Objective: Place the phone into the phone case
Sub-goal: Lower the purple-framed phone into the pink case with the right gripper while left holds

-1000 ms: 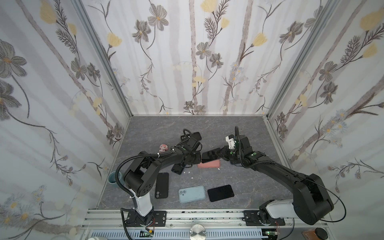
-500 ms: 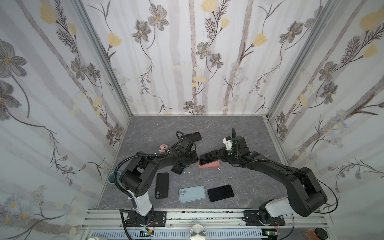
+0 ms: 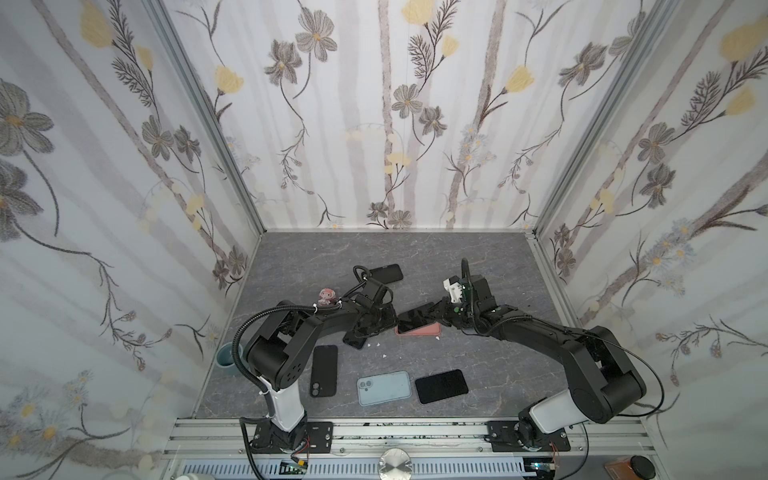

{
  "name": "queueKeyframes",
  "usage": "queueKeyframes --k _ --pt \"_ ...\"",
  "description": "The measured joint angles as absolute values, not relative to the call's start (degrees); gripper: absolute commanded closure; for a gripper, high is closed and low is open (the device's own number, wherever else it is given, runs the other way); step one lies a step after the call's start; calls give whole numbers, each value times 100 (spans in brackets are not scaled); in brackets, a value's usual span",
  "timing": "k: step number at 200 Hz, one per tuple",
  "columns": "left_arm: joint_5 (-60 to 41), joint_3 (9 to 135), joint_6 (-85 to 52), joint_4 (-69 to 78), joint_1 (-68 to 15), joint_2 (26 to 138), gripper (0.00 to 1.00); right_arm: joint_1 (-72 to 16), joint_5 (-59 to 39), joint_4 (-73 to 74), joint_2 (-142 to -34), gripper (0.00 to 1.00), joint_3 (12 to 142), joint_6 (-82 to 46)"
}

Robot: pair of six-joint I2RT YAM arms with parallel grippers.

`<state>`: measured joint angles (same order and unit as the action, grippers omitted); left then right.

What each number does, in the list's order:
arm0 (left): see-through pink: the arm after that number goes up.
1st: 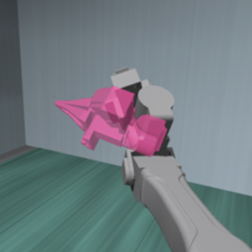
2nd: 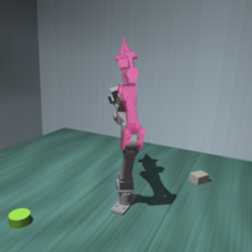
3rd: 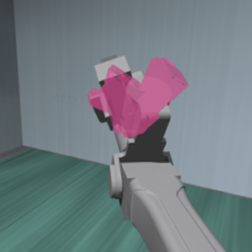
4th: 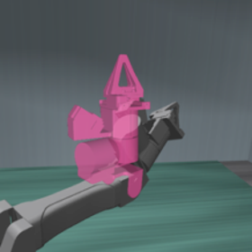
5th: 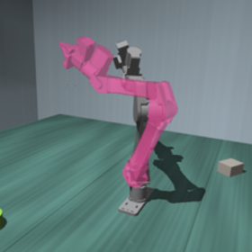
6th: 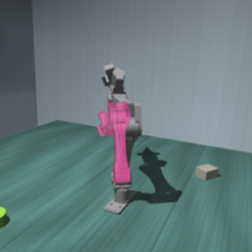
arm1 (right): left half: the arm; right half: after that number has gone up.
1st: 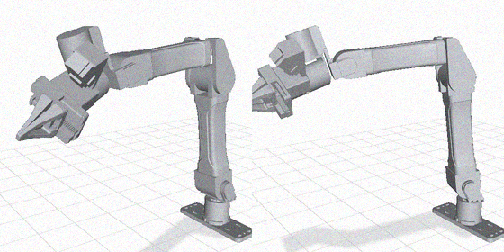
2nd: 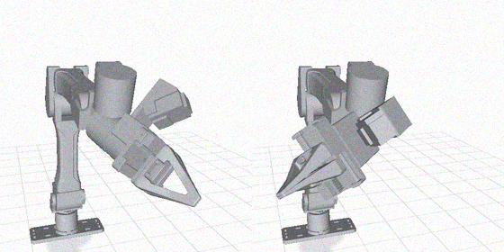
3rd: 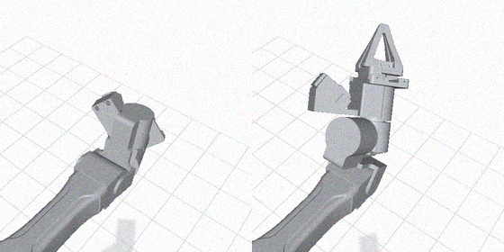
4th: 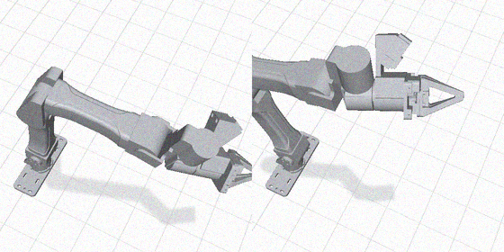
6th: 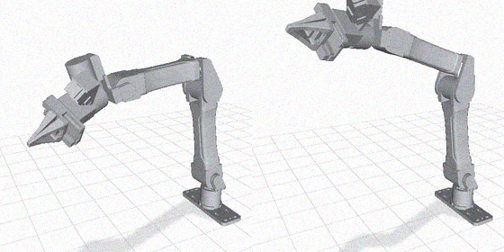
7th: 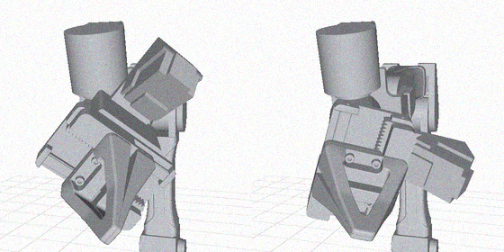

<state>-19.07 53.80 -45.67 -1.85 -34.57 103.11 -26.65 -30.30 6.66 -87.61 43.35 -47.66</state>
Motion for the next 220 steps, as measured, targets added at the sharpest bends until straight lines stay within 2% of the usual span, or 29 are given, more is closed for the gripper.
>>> queueKeyframes --k 101,161,220 --pt "-2167 5387 -4654 -23 -3446 10429 72 -2405 -3579 1640 -9131 100 3857 -4794" --pt "-1841 5199 -4934 200 -3616 10289 73 -2388 -3695 2545 -9382 100 3531 -5096" --pt "-1785 5201 -4989 226 -3625 10344 74 -2377 -3708 2799 -9579 100 3483 -5092"
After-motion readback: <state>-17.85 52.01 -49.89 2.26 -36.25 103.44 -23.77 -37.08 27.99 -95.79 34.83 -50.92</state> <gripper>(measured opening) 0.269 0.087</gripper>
